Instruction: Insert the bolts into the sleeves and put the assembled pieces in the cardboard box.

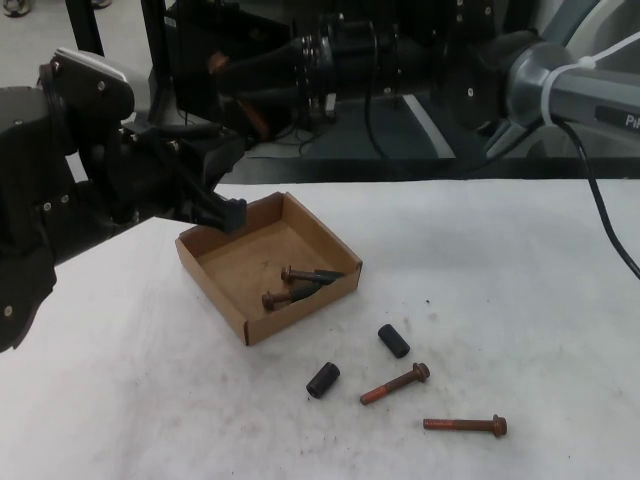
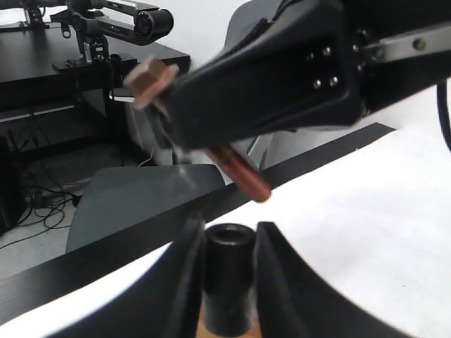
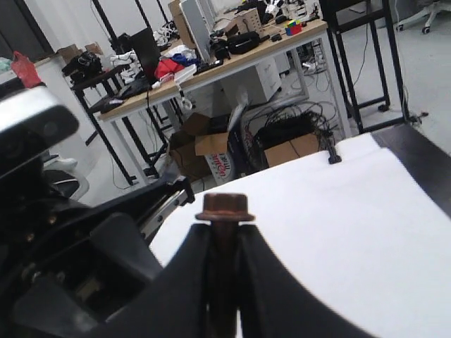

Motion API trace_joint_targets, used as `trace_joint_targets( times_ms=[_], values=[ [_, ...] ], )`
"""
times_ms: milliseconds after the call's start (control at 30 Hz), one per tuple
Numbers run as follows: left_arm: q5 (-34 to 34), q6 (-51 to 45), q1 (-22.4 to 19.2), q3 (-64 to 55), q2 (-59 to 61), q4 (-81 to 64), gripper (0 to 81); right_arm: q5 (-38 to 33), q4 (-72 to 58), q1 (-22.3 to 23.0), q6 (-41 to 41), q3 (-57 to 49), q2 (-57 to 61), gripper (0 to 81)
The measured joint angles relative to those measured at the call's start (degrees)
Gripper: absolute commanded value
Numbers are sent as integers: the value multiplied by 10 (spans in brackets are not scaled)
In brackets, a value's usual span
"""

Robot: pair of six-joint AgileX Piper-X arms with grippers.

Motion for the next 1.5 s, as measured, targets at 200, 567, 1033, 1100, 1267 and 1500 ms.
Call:
trace_joint_targets(
  times_ms=[200, 567, 1033, 1100, 1267, 1500],
  values=[
    [0, 0, 0, 0, 0, 0, 8, 29, -132, 0, 80, 0, 0, 2],
    [0, -20, 0, 0, 0, -2, 8, 97, -215, 13, 128, 29, 0, 2],
    [-2, -50, 0, 0, 0, -28, 8, 133, -328, 16, 213, 93, 0, 2],
    [-2, -50, 0, 0, 0, -28, 8, 135, -330, 16, 214, 93, 0, 2],
    [-2, -50, 0, 0, 0, -28, 8, 148, -334, 25, 223, 95, 0, 2],
    [-2, -50, 0, 0, 0, -28, 8, 148, -334, 38, 223, 95, 0, 2]
  ],
)
